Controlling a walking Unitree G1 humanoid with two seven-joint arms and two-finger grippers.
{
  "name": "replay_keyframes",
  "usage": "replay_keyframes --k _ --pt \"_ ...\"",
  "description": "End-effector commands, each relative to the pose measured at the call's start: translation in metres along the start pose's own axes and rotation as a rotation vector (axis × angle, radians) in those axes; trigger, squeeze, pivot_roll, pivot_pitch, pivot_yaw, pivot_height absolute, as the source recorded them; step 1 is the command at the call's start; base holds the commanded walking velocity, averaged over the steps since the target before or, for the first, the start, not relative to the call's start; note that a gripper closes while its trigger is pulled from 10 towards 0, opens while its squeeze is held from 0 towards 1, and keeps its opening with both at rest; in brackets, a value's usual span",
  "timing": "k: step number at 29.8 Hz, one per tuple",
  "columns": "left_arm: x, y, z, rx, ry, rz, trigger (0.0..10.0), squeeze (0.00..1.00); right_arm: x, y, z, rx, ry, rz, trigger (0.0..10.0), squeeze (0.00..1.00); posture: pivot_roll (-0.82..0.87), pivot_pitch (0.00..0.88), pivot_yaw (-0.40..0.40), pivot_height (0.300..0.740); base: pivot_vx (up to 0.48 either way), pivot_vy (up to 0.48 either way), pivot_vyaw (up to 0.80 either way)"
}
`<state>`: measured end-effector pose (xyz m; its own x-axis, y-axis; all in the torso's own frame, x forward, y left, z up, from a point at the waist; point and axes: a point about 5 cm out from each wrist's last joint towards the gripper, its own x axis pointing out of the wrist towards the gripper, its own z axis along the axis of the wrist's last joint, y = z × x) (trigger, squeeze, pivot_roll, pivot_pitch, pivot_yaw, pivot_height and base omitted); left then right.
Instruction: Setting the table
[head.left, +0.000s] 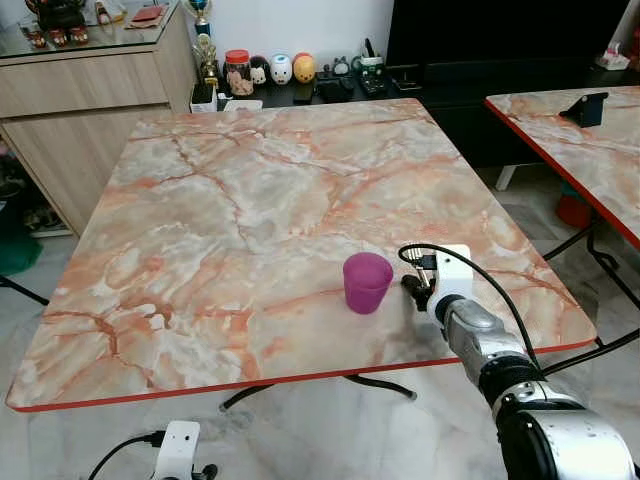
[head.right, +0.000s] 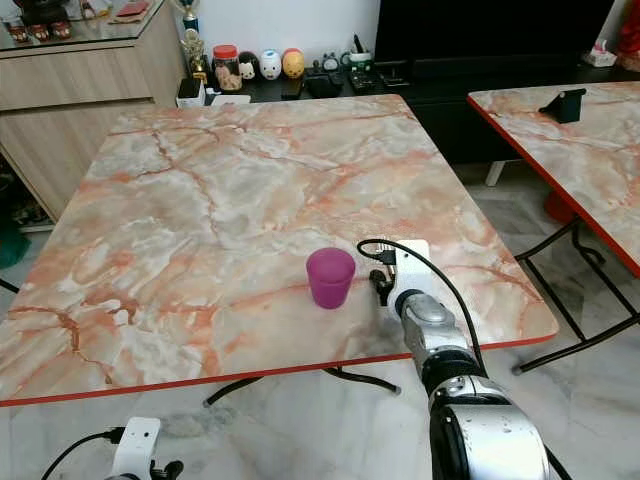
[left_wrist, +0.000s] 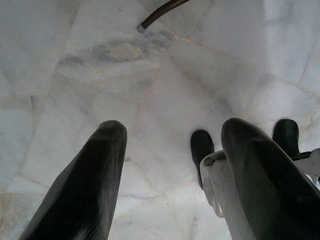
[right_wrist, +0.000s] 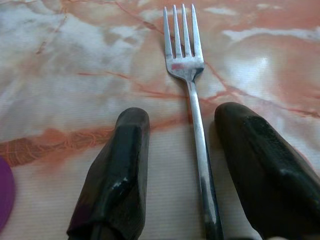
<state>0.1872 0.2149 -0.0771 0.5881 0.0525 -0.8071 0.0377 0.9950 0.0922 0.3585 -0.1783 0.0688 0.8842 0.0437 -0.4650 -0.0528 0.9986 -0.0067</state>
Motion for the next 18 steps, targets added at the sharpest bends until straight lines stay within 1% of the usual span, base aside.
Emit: replay_keyframes --k 1,18 --pt "-0.0010 -0.0006 -0.0070 -0.010 0.025 -0.004 10.0 0.00 -0.0011 -0.0002 -0.0127 -0.008 0.043 -0.004 0.0 0.00 0.02 0.000 0.003 0.740 0.000 0.000 0.00" --pt "-0.0010 -0.0005 -0.0066 -0.011 0.025 -0.007 10.0 0.00 -0.0019 -0.0009 -0.0174 -0.028 0.051 -0.011 0.0 0.00 0.02 0.000 0.004 0.740 0.000 0.000 0.00"
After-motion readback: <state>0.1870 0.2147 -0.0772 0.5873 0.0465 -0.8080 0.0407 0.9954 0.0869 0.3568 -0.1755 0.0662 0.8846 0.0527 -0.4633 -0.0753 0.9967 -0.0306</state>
